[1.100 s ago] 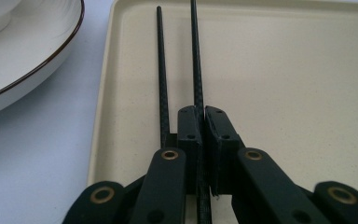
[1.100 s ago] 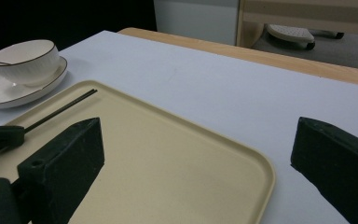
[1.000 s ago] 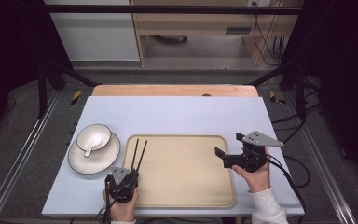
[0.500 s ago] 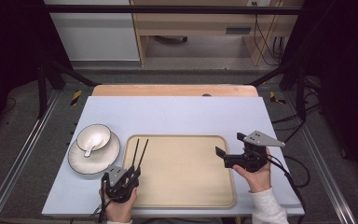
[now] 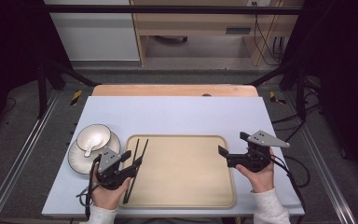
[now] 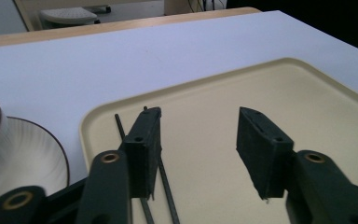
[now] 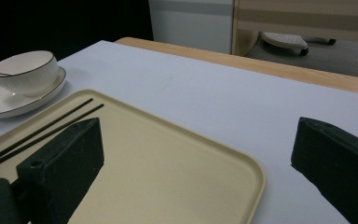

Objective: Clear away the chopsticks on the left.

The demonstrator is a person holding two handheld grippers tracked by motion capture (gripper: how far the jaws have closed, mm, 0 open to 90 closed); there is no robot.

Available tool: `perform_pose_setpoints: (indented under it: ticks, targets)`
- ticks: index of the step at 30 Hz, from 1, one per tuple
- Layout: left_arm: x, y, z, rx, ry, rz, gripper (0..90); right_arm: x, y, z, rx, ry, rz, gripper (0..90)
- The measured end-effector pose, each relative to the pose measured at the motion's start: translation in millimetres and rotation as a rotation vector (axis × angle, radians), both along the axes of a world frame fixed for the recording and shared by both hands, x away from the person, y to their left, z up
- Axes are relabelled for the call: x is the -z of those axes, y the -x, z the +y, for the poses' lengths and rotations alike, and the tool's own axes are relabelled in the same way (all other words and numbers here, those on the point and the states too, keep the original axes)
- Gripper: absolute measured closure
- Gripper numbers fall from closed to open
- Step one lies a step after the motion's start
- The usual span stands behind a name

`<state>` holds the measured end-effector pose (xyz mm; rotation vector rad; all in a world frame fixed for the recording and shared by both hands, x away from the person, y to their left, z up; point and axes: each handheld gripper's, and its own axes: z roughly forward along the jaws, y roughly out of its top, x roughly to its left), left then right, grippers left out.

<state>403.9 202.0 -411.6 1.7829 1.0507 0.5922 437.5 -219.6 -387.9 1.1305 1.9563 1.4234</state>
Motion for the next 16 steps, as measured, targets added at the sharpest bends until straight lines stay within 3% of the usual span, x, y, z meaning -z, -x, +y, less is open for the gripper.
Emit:
perform_pose_setpoints:
  ticks: [4,8,16]
  targets:
    - [-1.8,-1.0,16.0,0.049,-0.03,-0.014,35.8,-0.4,0.1,-1.9,0.008,-0.001,-0.002,2.3]
    - [-0.3,-0.9,36.6,0.044,-0.012,-0.02,28.0,0.3,-0.4,-4.8,0.02,0.0,0.0,2.3]
    - [3.0,-0.2,51.3,0.057,-0.001,-0.023,24.5,2.7,-1.8,-7.8,0.037,0.003,0.007,2.3]
